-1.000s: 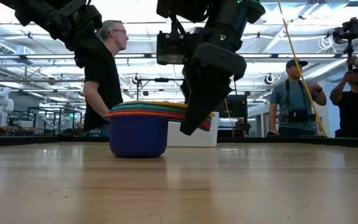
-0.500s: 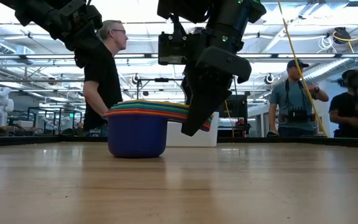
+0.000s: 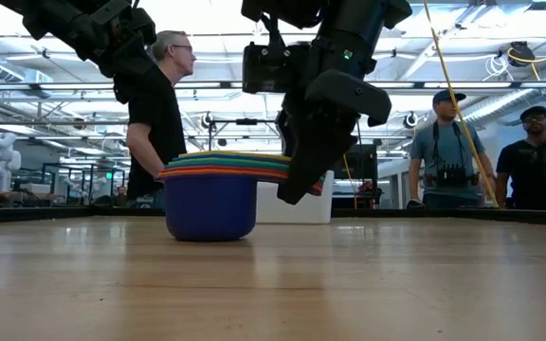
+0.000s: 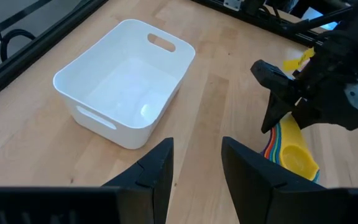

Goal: Nest measuring cups in basket
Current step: Put the stack of measuring cups into the white bin

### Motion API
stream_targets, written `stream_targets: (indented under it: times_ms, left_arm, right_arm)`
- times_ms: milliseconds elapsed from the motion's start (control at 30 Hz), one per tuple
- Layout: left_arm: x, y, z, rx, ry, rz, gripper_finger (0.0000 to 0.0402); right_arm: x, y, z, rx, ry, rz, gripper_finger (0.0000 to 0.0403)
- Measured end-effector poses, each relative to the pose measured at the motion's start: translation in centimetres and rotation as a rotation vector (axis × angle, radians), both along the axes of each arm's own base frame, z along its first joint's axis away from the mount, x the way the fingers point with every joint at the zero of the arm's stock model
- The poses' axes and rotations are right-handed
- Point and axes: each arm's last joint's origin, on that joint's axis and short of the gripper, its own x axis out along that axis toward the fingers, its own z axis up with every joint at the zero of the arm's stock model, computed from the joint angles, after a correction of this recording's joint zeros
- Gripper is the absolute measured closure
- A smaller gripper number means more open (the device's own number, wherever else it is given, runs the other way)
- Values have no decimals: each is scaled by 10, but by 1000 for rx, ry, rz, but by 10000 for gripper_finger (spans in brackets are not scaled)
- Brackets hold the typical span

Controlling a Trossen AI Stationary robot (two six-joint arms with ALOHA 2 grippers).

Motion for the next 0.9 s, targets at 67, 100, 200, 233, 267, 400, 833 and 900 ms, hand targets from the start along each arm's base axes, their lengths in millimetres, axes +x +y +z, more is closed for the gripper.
stream_targets:
  times_ms: [67, 100, 200, 233, 267, 400, 833, 900]
  left_arm:
    - [0, 0, 0, 0, 0, -1, 266]
    - [0, 0, 0, 1, 0, -1, 266]
    - [0, 0, -1, -1, 6, -1, 266]
    - [0, 0, -1, -2, 9, -1, 265]
    - [-1, 0, -1, -4, 12, -1, 265]
    - [-1, 0, -2, 2, 19, -6, 265]
    - [-2, -1, -4, -5, 44, -9, 266]
    - [-2, -1, -4, -3, 46, -11, 266]
  right_arm:
    - [0, 0, 0, 0, 1, -2, 278]
    - [0, 0, 0, 0, 1, -3, 278]
    - [0, -1, 0, 1, 1, -3, 278]
    - [0, -1, 0, 1, 1, -2, 278]
    - [0, -1, 0, 1, 1, -1, 278]
    - [0, -2, 0, 1, 1, -5, 278]
    - [2, -10, 25, 21, -111, -22, 278]
    - [1, -14, 29, 20, -119, -30, 278]
